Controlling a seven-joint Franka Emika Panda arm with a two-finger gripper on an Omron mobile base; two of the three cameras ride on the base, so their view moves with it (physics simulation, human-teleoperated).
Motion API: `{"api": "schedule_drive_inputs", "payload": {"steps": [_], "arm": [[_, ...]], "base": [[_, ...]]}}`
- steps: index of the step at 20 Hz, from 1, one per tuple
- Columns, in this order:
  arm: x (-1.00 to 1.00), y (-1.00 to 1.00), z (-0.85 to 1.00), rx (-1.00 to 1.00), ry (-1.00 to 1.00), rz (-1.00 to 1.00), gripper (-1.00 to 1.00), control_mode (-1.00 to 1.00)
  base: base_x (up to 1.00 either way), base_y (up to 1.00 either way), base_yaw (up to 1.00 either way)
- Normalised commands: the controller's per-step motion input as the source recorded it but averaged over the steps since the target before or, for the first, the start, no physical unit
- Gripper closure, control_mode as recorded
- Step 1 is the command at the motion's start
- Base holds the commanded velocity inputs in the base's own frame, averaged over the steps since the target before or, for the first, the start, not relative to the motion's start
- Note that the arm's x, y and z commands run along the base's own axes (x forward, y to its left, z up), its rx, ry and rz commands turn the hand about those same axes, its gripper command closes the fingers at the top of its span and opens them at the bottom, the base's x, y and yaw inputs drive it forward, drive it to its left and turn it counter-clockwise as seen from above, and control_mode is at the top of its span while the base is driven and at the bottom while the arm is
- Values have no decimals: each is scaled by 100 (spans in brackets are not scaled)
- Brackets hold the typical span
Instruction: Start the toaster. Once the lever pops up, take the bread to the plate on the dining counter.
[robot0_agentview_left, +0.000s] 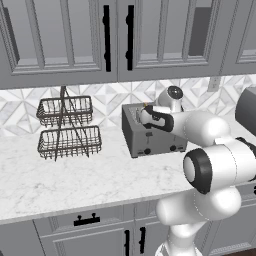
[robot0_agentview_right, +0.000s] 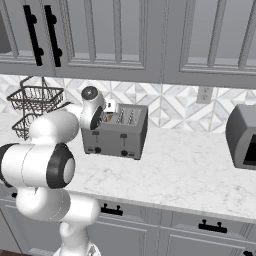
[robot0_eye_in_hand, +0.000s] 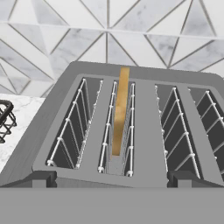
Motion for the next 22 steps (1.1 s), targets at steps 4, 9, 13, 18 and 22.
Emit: {"api": "schedule_drive_inputs", "payload": {"steps": [4,9,13,18,22], "arm": [[0,0,0,0,0,0,-100,-100],[0,0,0,0,0,0,-100,-100],[7,0,-7,0,-1,0,-100,-100],[9,0,-16,0,-1,0,-100,-100],[12,0,-13,0,-2,0,-100,-100]], "base": [[0,0,0],[0,0,0],[0,0,0],[0,0,0],[0,0,0]]}}
